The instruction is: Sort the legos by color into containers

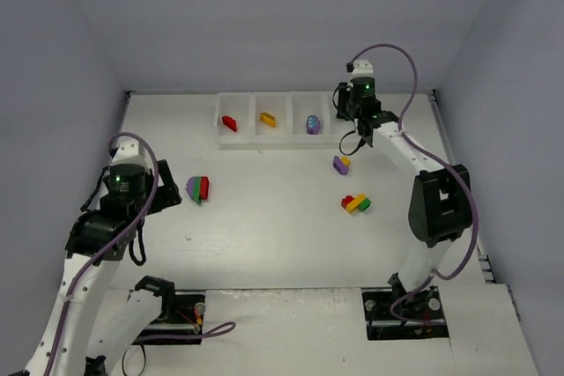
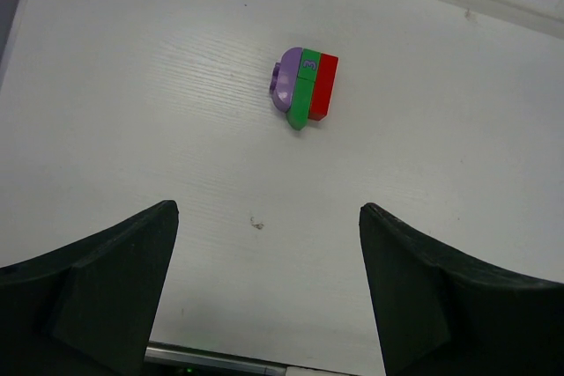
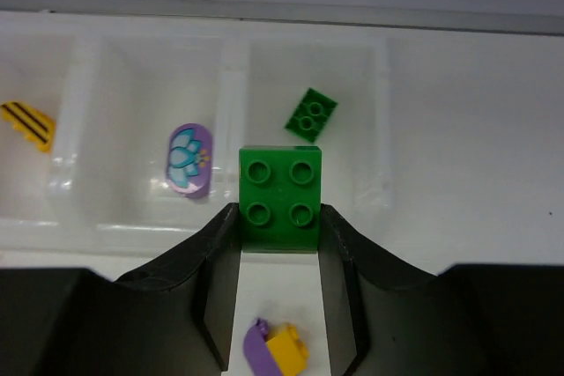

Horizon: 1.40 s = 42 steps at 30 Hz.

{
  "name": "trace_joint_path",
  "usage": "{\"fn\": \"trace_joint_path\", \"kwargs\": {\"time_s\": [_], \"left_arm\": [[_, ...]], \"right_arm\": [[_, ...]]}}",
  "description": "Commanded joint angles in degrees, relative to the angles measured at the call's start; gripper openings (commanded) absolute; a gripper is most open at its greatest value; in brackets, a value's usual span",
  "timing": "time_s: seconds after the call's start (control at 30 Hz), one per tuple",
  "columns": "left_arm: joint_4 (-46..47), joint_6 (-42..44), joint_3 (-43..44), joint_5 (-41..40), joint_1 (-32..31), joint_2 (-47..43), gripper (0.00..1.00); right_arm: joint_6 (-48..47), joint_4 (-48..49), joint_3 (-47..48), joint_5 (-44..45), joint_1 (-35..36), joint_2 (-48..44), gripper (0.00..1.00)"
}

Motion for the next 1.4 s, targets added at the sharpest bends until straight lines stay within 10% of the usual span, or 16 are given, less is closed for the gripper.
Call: {"fn": "trace_joint_path", "kwargs": {"time_s": [0.0,0.23,0.63,1.37], "left_arm": [[4.8,-1.3,0.2,1.6,-0.3,2.8,0.77],[6.9,-2.2,-0.3,2.6,-0.3,5.2,0.77],[8.6,-3.4,-1.4,4.0,-0.3,6.9,0.77],[8.8,-3.9,-3.4,9.6,-0.3,3.8,0.77]], "right_arm": [[1.9,1.3,2.9,-0.6,-2.7,2.6,0.0],[4.0,0.5,8.3,-1.5,-6.5,10.2,0.05],[4.8,-0.2,10.3,-5.9,-7.6,11.2,0.61],[33.5,-15.2,-8.4,1.1,-6.5,-4.0,0.57]]}}
